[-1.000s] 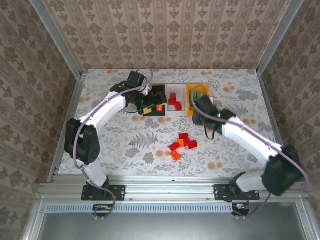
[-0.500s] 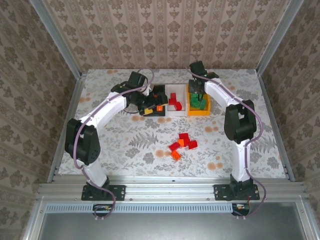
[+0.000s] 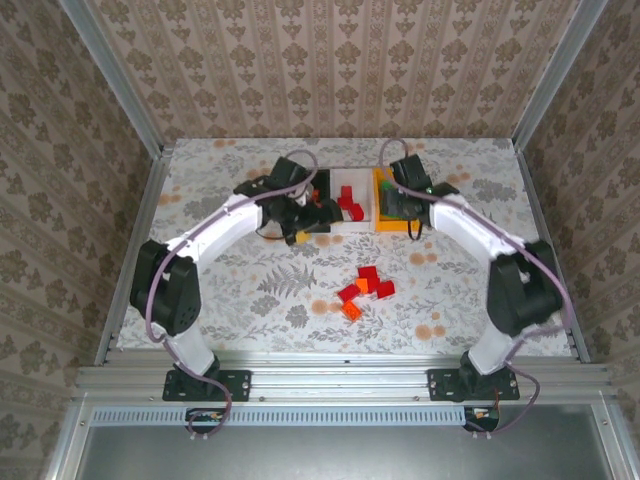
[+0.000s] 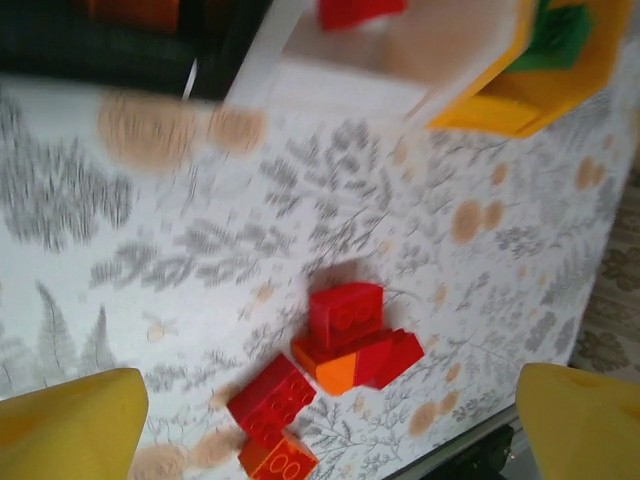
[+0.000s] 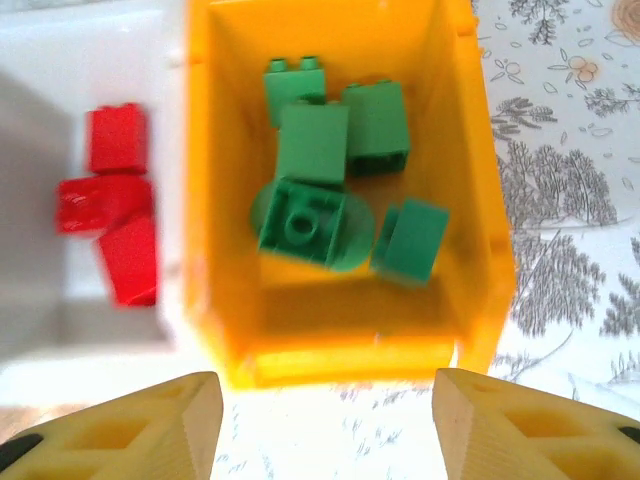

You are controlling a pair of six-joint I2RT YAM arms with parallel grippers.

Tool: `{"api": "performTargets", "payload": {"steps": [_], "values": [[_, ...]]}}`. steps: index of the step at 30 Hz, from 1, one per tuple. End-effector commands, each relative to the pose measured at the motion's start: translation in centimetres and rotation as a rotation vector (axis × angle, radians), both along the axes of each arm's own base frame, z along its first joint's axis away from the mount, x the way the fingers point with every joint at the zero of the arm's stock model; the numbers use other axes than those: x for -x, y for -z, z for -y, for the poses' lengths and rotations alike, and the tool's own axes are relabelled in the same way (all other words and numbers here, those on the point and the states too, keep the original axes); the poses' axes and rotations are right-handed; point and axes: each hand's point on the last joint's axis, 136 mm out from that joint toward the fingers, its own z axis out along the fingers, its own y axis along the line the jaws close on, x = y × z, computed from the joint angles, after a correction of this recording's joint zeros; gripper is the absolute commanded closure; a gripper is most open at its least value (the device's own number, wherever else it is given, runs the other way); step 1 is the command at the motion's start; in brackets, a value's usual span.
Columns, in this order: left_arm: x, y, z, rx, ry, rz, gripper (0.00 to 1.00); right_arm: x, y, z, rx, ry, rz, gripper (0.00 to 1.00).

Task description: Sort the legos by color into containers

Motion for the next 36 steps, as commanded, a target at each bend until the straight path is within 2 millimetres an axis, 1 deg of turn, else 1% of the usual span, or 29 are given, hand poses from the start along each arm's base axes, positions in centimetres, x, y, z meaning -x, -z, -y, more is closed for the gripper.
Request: {"api": "performTargets", "payload": {"steps": [1,2,3,6,8,10,13,16,18,20,22,25,27,30,36], "values": [[3.9,0.4,0.3,-0.041,-0.123,-0.046,0.04,2.1,-1.5,1.3,-0.057,0.087,0.140,0.41],[5.1,0.9,0.6,-0.063,-0.131,-0.046,0.04,2.8,-1.1,1.8,-0.056,0.097,0.148,0.41],[6.5,1.3,1.1,-0.079,-0.134,-0.045,0.03,3.8,-2.0,2.5,-0.054,0.111,0.181,0.40],[9.7,3.1,2.3,-0.118,-0.166,-0.063,0.04,5.5,-2.4,4.6,-0.013,0.148,0.226,0.37],[11.1,4.2,2.8,-0.153,-0.187,-0.073,0.07,6.2,-2.7,5.5,-0.032,0.182,0.247,0.37],[12.1,5.2,3.3,-0.197,-0.192,-0.086,0.11,6.5,-2.9,5.5,-0.075,0.187,0.269,0.36],[13.2,6.7,3.6,-0.258,-0.208,-0.114,0.16,6.9,-2.7,6.2,-0.088,0.219,0.274,0.36],[14.0,8.6,3.7,-0.275,-0.241,-0.159,0.22,7.2,-2.6,6.5,-0.110,0.230,0.301,0.36],[14.5,9.5,4.0,-0.279,-0.251,-0.177,0.25,7.4,-2.5,6.6,-0.120,0.238,0.310,0.36],[14.7,10.1,4.7,-0.277,-0.239,-0.195,0.26,7.5,-2.4,6.6,-0.120,0.238,0.310,0.36],[14.7,10.5,5.5,-0.279,-0.221,-0.209,0.30,7.5,-2.5,6.7,-0.122,0.239,0.314,0.36],[14.9,11.2,6.2,-0.294,-0.208,-0.235,0.33,7.6,-2.3,6.7,-0.124,0.237,0.314,0.36],[15.1,11.7,6.1,-0.310,-0.214,-0.245,0.37,7.6,-2.1,6.6,-0.126,0.237,0.314,0.37],[15.3,12.3,5.9,-0.316,-0.226,-0.256,0.40,7.6,-2.0,6.6,-0.128,0.235,0.311,0.37],[15.5,12.9,6.0,-0.326,-0.218,-0.266,0.57,7.6,-2.0,6.6,-0.129,0.234,0.316,0.37]]}}
